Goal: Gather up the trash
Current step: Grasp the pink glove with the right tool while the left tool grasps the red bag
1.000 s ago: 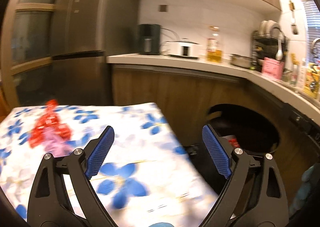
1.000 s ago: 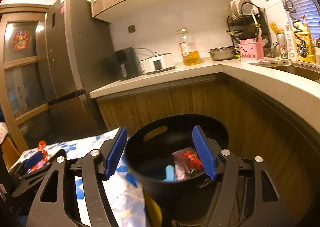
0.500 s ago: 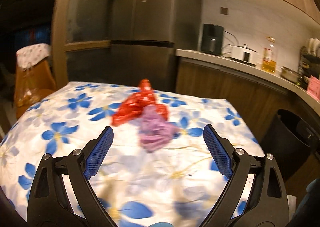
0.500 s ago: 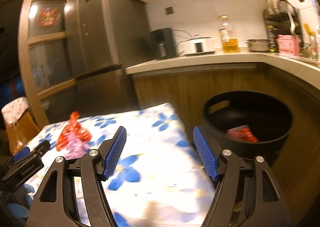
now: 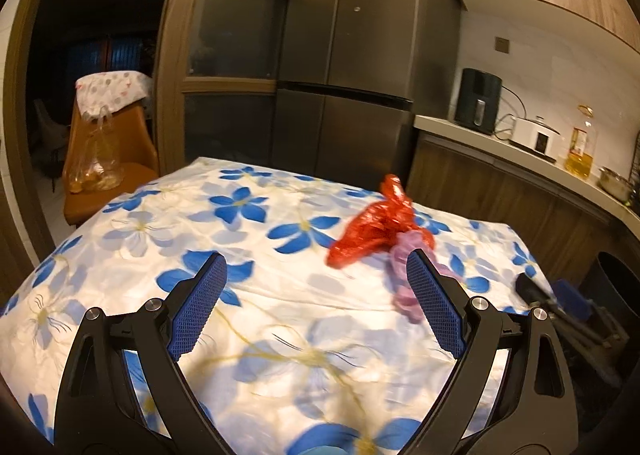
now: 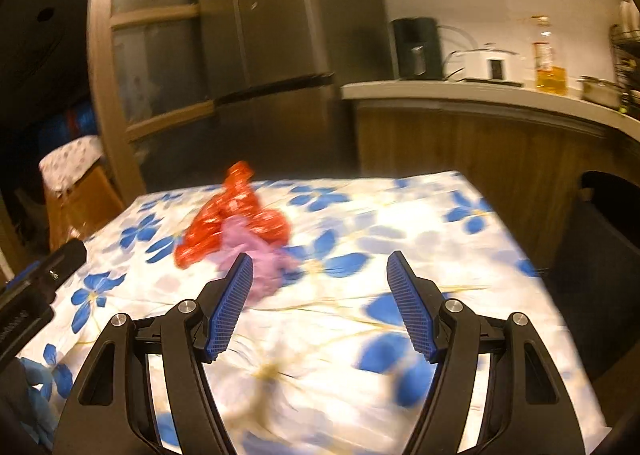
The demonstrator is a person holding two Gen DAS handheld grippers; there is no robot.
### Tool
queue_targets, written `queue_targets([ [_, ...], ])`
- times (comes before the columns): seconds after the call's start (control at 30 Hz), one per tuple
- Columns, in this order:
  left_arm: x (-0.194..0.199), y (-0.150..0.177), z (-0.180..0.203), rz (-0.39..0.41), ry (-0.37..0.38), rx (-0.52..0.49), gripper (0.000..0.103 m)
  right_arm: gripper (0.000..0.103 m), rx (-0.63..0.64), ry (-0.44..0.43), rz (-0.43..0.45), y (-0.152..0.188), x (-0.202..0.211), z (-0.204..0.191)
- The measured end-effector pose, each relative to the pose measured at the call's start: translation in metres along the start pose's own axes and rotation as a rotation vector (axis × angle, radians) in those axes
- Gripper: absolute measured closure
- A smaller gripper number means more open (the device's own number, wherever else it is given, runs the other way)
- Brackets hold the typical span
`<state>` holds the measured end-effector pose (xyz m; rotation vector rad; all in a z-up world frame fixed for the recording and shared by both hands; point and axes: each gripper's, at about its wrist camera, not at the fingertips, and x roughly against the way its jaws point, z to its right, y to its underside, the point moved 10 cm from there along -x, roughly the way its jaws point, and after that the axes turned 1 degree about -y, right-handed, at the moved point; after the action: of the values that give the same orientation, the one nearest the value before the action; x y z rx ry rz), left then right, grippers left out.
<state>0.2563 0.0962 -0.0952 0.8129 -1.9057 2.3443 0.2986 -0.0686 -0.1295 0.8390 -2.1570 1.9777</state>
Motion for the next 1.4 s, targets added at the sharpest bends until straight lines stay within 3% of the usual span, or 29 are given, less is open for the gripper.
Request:
queue_targets([
  [0.33,-0.032,-0.027,-0.021,0.032,-0.023,0.011,0.013,0.038,0.021,-0.026,-0.118,0.005,-0.077,-0.042],
  [0.47,-0.048,-0.035,-0.022,0.033,-0.020,0.011,0.013,0.050,0.044,-0.020,-0.185,0.018,-0.093,-0.048],
  [0.67,-0.068,-0.040,-0.008,0.030,0.011,0.004,0.013,0.084,-0.002,-0.038,-0.228,0.026,-0.100,-0.042],
  [0.83,-0.094,-0.037,0.020,-0.004,0.086,0.003,0.013,0.089,-0.061,-0.037,-0.163,0.013,-0.079,-0.024],
  [1.0,-0.125,-0.029,0.057,-0.041,0.127,-0.059,0.013,0.090,-0.008,0.023,-0.048,-0.005,-0.040,-0.005],
  [1.23,-0.170,-0.011,0.088,-0.170,0.170,-0.097,0.014,0.090,-0.016,0.075,-0.020,-0.016,-0.021,0.026],
  [1.3,-0.181,0.002,0.091,-0.233,0.183,-0.100,0.023,0.090,-0.022,0.084,-0.018,-0.017,-0.018,0.033],
  [1.33,-0.185,0.009,0.091,-0.263,0.195,-0.096,0.036,0.090,-0.023,0.087,-0.019,-0.017,-0.018,0.035],
  [1.4,-0.189,0.017,0.091,-0.295,0.221,-0.083,0.045,0.090,-0.025,0.094,-0.016,-0.016,-0.014,0.040],
])
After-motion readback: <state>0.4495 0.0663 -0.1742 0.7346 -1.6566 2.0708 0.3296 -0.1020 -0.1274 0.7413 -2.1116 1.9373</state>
